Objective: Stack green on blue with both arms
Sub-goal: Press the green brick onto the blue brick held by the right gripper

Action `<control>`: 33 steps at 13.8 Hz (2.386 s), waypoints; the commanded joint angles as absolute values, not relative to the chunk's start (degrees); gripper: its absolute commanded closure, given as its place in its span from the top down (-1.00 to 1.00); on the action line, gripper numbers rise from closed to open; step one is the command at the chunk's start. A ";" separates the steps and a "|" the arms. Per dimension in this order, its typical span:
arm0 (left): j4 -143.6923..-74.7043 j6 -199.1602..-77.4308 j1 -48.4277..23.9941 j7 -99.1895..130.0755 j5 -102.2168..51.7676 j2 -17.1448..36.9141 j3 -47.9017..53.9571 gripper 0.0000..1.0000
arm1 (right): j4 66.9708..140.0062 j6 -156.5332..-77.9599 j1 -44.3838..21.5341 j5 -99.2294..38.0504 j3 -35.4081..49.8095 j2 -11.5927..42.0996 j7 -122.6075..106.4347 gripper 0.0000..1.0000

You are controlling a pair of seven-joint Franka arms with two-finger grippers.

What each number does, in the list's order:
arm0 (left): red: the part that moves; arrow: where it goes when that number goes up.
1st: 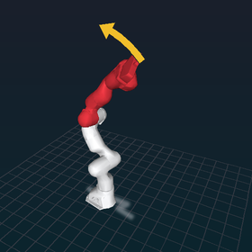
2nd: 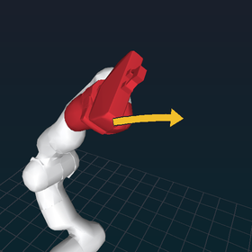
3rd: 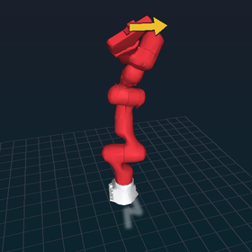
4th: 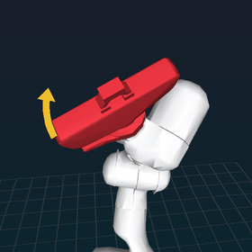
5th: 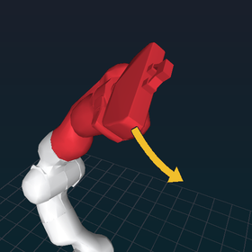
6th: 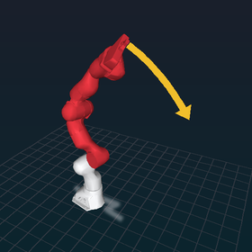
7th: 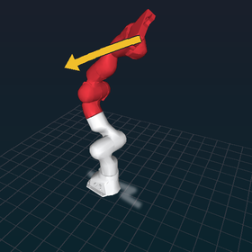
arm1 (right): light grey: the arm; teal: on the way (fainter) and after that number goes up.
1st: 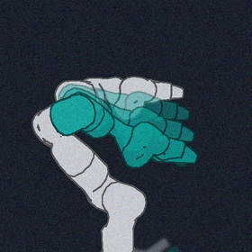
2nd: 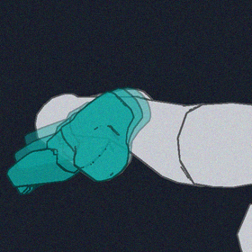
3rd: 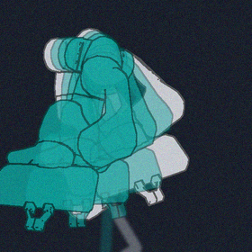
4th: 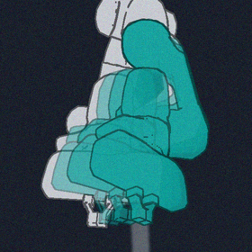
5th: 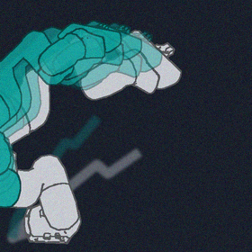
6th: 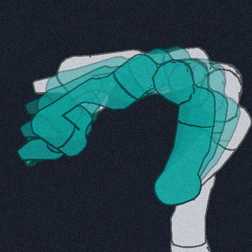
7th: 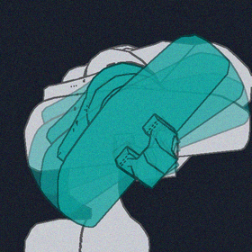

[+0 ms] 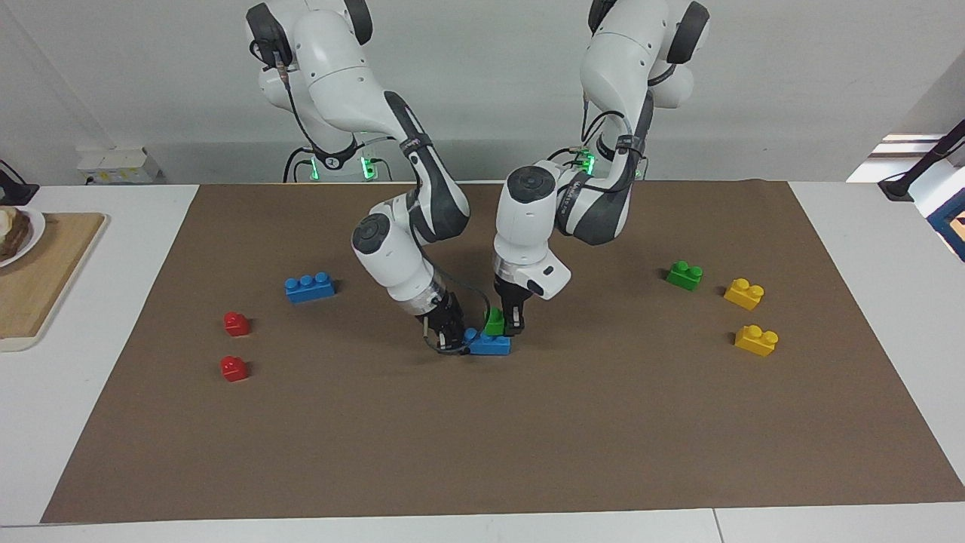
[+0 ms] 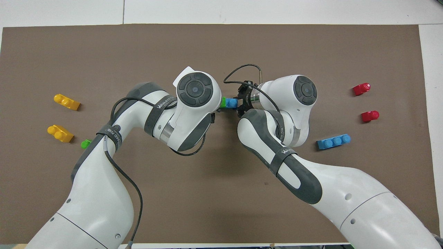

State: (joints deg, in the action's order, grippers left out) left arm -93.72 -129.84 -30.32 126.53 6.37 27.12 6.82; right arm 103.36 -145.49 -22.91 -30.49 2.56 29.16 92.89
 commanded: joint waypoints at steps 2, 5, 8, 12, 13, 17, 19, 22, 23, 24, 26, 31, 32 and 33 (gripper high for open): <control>-95.45 -132.28 -31.38 128.14 7.73 26.81 6.06 -1.00 | 105.20 -148.00 -23.38 -31.90 2.55 29.27 92.11 -1.00; -96.15 -133.32 -31.46 128.14 7.73 26.72 5.98 -1.00 | 105.56 -148.18 -23.29 -31.90 2.55 29.27 92.02 -1.00; -96.68 -134.56 -31.46 128.14 8.70 26.72 5.98 -1.00 | 105.56 -148.27 -23.29 -31.90 2.55 29.27 92.02 -1.00; -96.77 -135.17 -31.46 128.23 9.14 26.81 5.98 -1.00 | 106.17 -148.27 -22.59 -32.17 2.55 29.18 90.97 -1.00; -96.77 -135.26 -31.46 128.23 9.49 26.81 5.98 -1.00 | 106.17 -148.27 -22.59 -33.13 2.64 29.18 90.71 -1.00; -97.12 -135.97 -31.46 128.76 9.84 26.81 5.98 -1.00 | 106.17 -148.27 -22.67 -34.54 2.64 29.35 90.35 -1.00; -97.82 -136.93 -31.81 128.94 9.84 26.81 5.89 -1.00 | 106.17 -148.27 -22.68 -34.54 2.64 29.44 89.91 -1.00; -97.65 -137.81 -31.99 129.20 9.84 27.42 5.45 -1.00 | 106.26 -148.27 -22.59 -34.54 2.64 29.44 89.82 -1.00; -97.73 -137.99 -31.99 129.20 9.93 27.51 5.45 -1.00 | 106.35 -148.27 -22.59 -34.54 2.64 29.44 89.82 -1.00; -97.73 -138.08 -31.99 129.20 10.71 27.60 5.45 -1.00 | 106.52 -148.27 -22.59 -34.54 2.64 29.44 89.82 -1.00; -97.73 -138.08 -31.99 129.90 11.07 27.77 5.45 -1.00 | 106.52 -148.27 -22.50 -34.54 2.64 29.44 89.82 -1.00; -97.73 -138.34 -31.99 129.99 12.48 28.04 5.36 -1.00 | 106.52 -148.27 -22.50 -34.63 2.64 29.44 89.74 -1.00; -97.73 -138.60 -31.91 130.08 13.09 28.30 5.45 -1.00 | 106.52 -148.27 -22.50 -34.63 2.64 29.44 89.74 -1.00; -97.73 -138.95 -31.82 130.08 13.18 28.47 5.45 -1.00 | 106.52 -148.36 -22.50 -34.63 2.64 29.44 89.74 -1.00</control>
State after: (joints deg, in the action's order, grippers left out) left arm -96.72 -136.89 -31.21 128.53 11.08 27.32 6.61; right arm 104.18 -146.60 -22.87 -32.85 2.47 29.13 92.36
